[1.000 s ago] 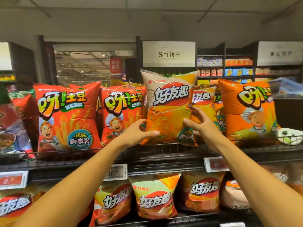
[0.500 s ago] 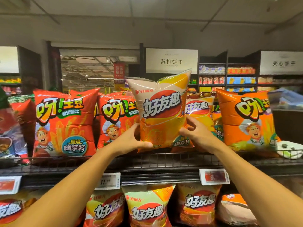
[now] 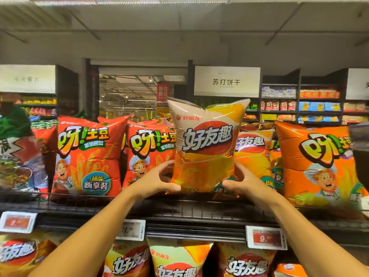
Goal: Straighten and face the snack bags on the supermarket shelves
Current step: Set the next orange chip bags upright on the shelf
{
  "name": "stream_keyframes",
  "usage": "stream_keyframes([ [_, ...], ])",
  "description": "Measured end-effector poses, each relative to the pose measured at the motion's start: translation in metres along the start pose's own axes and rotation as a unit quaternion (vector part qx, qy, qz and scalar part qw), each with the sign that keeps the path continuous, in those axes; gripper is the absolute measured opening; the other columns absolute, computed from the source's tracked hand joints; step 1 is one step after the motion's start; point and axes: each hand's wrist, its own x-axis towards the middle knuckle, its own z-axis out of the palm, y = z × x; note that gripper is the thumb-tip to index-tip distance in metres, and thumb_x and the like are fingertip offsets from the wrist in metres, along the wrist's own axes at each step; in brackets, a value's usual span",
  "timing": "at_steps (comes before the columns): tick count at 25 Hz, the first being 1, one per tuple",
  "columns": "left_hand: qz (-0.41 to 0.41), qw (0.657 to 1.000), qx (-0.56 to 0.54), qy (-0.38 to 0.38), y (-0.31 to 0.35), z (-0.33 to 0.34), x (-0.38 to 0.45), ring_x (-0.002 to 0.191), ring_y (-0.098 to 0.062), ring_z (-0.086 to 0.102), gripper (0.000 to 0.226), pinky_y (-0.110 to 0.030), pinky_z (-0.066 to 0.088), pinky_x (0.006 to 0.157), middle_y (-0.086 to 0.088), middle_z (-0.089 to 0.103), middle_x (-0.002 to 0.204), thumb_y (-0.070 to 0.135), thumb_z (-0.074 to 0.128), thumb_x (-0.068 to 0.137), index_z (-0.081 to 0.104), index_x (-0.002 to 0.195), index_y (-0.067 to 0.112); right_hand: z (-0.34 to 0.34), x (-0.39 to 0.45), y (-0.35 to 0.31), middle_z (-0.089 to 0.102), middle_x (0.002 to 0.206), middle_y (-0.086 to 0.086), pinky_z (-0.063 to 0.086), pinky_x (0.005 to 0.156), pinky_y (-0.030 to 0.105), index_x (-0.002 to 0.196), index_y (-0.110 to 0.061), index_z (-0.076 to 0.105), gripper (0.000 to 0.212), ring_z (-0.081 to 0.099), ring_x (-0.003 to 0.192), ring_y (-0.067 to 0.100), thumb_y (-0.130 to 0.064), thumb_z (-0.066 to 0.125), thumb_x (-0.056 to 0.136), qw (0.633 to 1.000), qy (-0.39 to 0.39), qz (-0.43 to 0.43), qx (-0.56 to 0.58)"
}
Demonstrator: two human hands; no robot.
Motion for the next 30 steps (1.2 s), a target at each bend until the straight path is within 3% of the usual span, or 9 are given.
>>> stream_keyframes([
  [3, -0.026, 0.998, -0.050, -0.027, -0.002, -0.006, 0.000, 0.127, -0.020, 0.056, 0.096, -0.047, 0.044, 0.108, -0.001, 0.059, 0.138, 0.045, 0.089, 0.055, 0.049, 0.141, 0.027, -0.003, 0.001, 0.001, 0.066, 0.127, -0.019, 0.057, 0.082, 0.030, 0.140, -0.040, 0.033, 0.102, 0.065, 0.115, 0.003, -0.046, 0.087, 0.053, 0.998, 0.004, 0.032, 0.054],
  [5, -0.026, 0.993, -0.112, -0.032, -0.002, -0.008, 0.001, 0.122, -0.020, 0.061, 0.088, -0.040, 0.053, 0.094, -0.003, 0.064, 0.133, 0.041, 0.092, 0.053, 0.058, 0.133, 0.029, -0.004, 0.002, 0.001, 0.062, 0.136, -0.009, 0.058, 0.091, 0.043, 0.144, -0.035, 0.034, 0.113, 0.064, 0.120, 0.014, -0.051, 0.092, 0.049, 0.996, 0.008, 0.052, 0.077],
  [7, -0.016, 0.983, -0.178, -0.027, -0.004, -0.012, 0.000, 0.113, -0.022, 0.066, 0.084, -0.038, 0.057, 0.084, -0.005, 0.066, 0.128, 0.040, 0.096, 0.049, 0.063, 0.126, 0.026, -0.004, 0.003, 0.001, 0.062, 0.137, -0.007, 0.058, 0.092, 0.045, 0.141, -0.038, 0.045, 0.103, 0.064, 0.120, 0.017, -0.056, 0.092, 0.051, 0.995, 0.007, 0.054, 0.089],
  [10, -0.009, 0.981, -0.191, -0.039, -0.006, -0.012, 0.001, 0.115, -0.027, 0.065, 0.084, -0.047, 0.053, 0.090, -0.008, 0.064, 0.132, 0.032, 0.093, 0.056, 0.058, 0.131, 0.021, -0.002, 0.003, 0.000, 0.067, 0.130, -0.012, 0.059, 0.084, 0.039, 0.134, -0.043, 0.053, 0.091, 0.067, 0.115, 0.013, -0.060, 0.091, 0.053, 0.993, 0.005, 0.057, 0.103],
  [12, -0.007, 0.986, -0.159, -0.059, -0.007, -0.009, 0.002, 0.110, -0.025, 0.067, 0.083, -0.038, 0.058, 0.080, -0.011, 0.061, 0.135, 0.028, 0.084, 0.063, 0.051, 0.138, 0.020, -0.002, 0.004, 0.001, 0.066, 0.131, -0.011, 0.057, 0.092, 0.047, 0.135, -0.041, 0.050, 0.084, 0.065, 0.118, 0.017, -0.063, 0.085, 0.061, 0.993, 0.004, 0.076, 0.091],
  [17, -0.008, 0.991, -0.104, -0.086, -0.005, -0.005, 0.000, 0.094, -0.024, 0.072, 0.106, -0.028, 0.057, 0.067, -0.006, 0.059, 0.135, 0.044, 0.086, 0.056, 0.033, 0.147, 0.029, -0.002, 0.007, 0.002, 0.049, 0.149, -0.007, 0.050, 0.100, 0.050, 0.140, -0.041, 0.042, 0.058, 0.044, 0.138, 0.022, -0.047, 0.061, 0.086, 0.986, -0.041, 0.142, 0.077],
  [21, 0.004, 0.992, -0.108, -0.070, -0.004, -0.004, 0.000, 0.099, -0.027, 0.071, 0.097, -0.029, 0.058, 0.067, -0.004, 0.060, 0.132, 0.034, 0.081, 0.061, 0.031, 0.144, 0.035, -0.001, 0.009, 0.004, 0.049, 0.148, -0.007, 0.048, 0.104, 0.051, 0.134, -0.042, 0.045, 0.041, 0.046, 0.136, 0.020, -0.039, 0.051, 0.094, 0.987, -0.031, 0.148, 0.059],
  [27, 0.010, 0.991, -0.113, -0.071, -0.003, -0.004, -0.001, 0.102, -0.021, 0.071, 0.097, -0.029, 0.058, 0.067, -0.002, 0.060, 0.131, 0.040, 0.085, 0.058, 0.033, 0.140, 0.037, -0.003, 0.011, 0.006, 0.055, 0.143, -0.007, 0.048, 0.104, 0.047, 0.133, -0.039, 0.048, 0.052, 0.051, 0.132, 0.018, -0.045, 0.059, 0.083, 0.988, -0.040, 0.137, 0.058],
  [30, 0.019, 0.983, -0.173, -0.055, -0.004, -0.006, -0.001, 0.112, -0.024, 0.067, 0.112, -0.041, 0.059, 0.078, -0.003, 0.063, 0.131, 0.058, 0.092, 0.046, 0.040, 0.141, 0.030, -0.004, 0.011, 0.008, 0.060, 0.140, 0.000, 0.053, 0.097, 0.043, 0.136, -0.030, 0.049, 0.082, 0.059, 0.126, 0.023, -0.058, 0.082, 0.066, 0.993, -0.011, 0.096, 0.072],
])
